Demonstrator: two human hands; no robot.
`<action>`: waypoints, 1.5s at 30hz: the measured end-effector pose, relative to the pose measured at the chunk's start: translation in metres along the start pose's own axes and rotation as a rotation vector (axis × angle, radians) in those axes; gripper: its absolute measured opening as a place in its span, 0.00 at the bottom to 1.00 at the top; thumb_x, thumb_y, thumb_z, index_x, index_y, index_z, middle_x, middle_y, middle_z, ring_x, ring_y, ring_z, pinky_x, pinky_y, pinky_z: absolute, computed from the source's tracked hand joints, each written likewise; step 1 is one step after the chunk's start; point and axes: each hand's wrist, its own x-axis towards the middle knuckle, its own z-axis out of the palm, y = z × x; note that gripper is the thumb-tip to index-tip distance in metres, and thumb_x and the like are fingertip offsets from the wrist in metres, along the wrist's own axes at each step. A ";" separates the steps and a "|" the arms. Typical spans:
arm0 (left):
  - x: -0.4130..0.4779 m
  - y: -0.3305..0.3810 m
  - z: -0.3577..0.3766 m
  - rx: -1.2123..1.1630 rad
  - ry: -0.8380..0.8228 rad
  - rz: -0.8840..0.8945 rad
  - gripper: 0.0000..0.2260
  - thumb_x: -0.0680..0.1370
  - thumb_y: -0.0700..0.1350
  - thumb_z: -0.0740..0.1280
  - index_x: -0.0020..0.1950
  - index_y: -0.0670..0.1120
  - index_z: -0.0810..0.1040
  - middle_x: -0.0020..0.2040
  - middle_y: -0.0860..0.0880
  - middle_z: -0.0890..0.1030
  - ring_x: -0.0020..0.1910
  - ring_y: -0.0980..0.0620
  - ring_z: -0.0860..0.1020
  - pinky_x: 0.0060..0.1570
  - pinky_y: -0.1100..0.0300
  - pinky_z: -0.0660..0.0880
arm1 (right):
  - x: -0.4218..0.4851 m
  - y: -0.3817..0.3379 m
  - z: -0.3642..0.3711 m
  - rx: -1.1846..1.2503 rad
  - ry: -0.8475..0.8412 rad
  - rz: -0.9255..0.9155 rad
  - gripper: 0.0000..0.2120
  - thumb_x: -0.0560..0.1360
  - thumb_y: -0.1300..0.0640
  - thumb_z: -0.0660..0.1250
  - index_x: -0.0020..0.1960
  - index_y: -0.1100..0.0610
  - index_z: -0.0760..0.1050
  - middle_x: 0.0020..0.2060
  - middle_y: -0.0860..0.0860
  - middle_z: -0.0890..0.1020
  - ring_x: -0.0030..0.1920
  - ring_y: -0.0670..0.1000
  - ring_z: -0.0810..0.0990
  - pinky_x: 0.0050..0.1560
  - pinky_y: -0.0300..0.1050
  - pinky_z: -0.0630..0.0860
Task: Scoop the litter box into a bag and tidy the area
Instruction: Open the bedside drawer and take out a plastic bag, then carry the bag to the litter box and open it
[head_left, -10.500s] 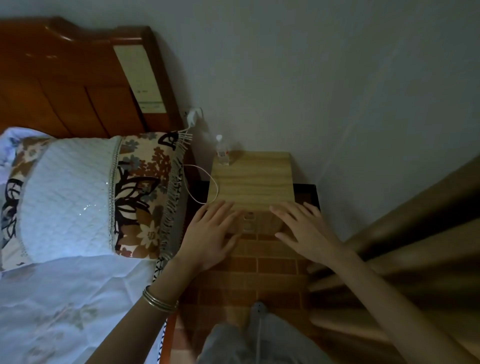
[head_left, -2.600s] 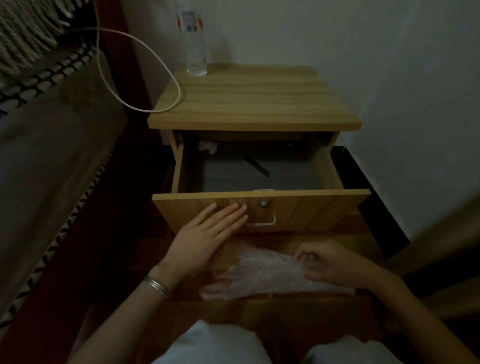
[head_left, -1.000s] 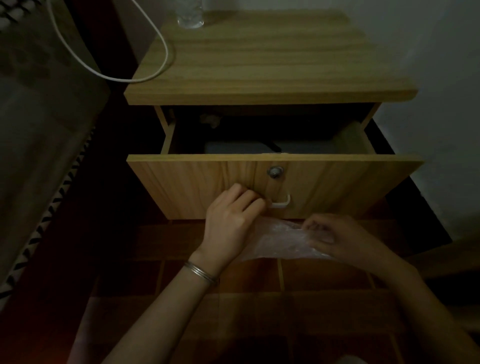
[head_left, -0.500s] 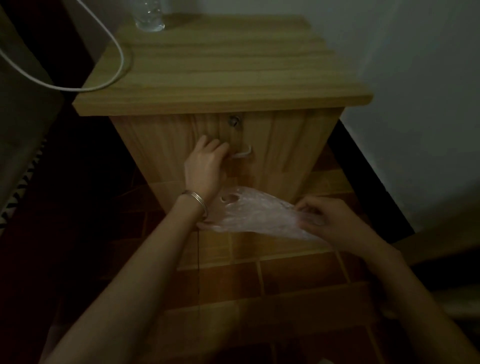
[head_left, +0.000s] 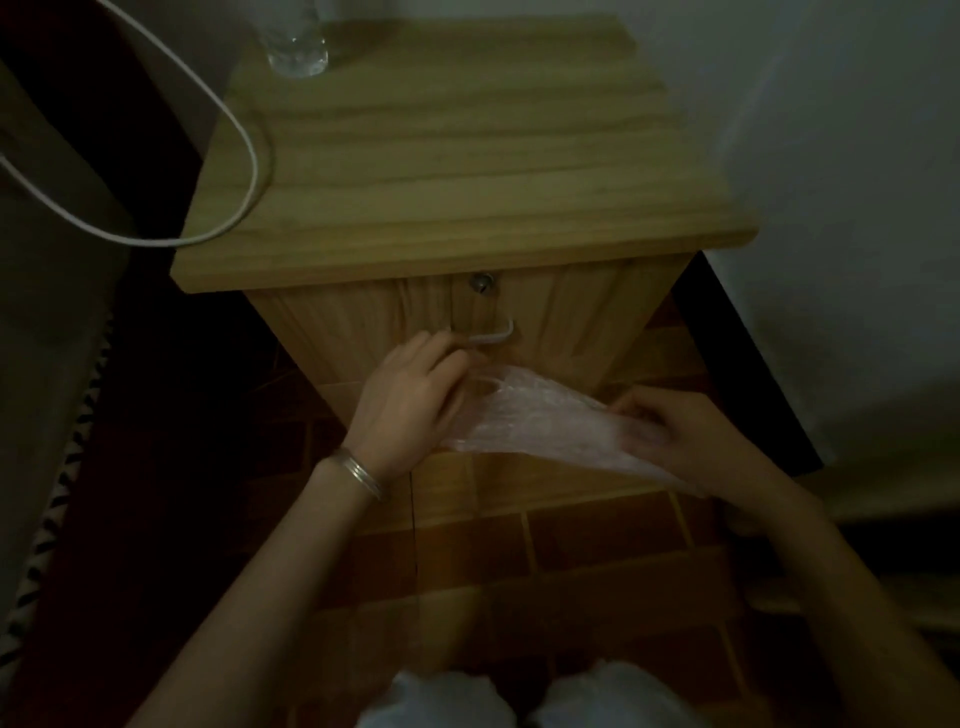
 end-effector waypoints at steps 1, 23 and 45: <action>0.000 0.007 -0.010 -0.028 -0.013 0.007 0.09 0.77 0.44 0.58 0.53 0.46 0.75 0.50 0.48 0.76 0.45 0.50 0.72 0.41 0.56 0.71 | -0.006 -0.007 -0.007 0.012 -0.025 0.024 0.07 0.73 0.61 0.68 0.48 0.50 0.76 0.43 0.43 0.80 0.45 0.39 0.77 0.45 0.33 0.73; 0.171 0.142 -0.425 -0.306 -0.355 0.348 0.15 0.76 0.52 0.61 0.60 0.48 0.71 0.55 0.49 0.76 0.50 0.51 0.75 0.44 0.61 0.72 | -0.217 -0.351 -0.317 0.067 0.208 0.409 0.04 0.75 0.58 0.66 0.49 0.50 0.75 0.41 0.40 0.78 0.42 0.34 0.75 0.41 0.28 0.70; 0.088 0.502 -0.540 -0.292 -0.512 1.542 0.21 0.75 0.56 0.55 0.65 0.51 0.74 0.63 0.53 0.75 0.63 0.52 0.72 0.60 0.54 0.70 | -0.667 -0.581 -0.148 0.238 0.981 1.301 0.07 0.69 0.61 0.68 0.47 0.54 0.78 0.38 0.39 0.77 0.40 0.40 0.76 0.41 0.25 0.67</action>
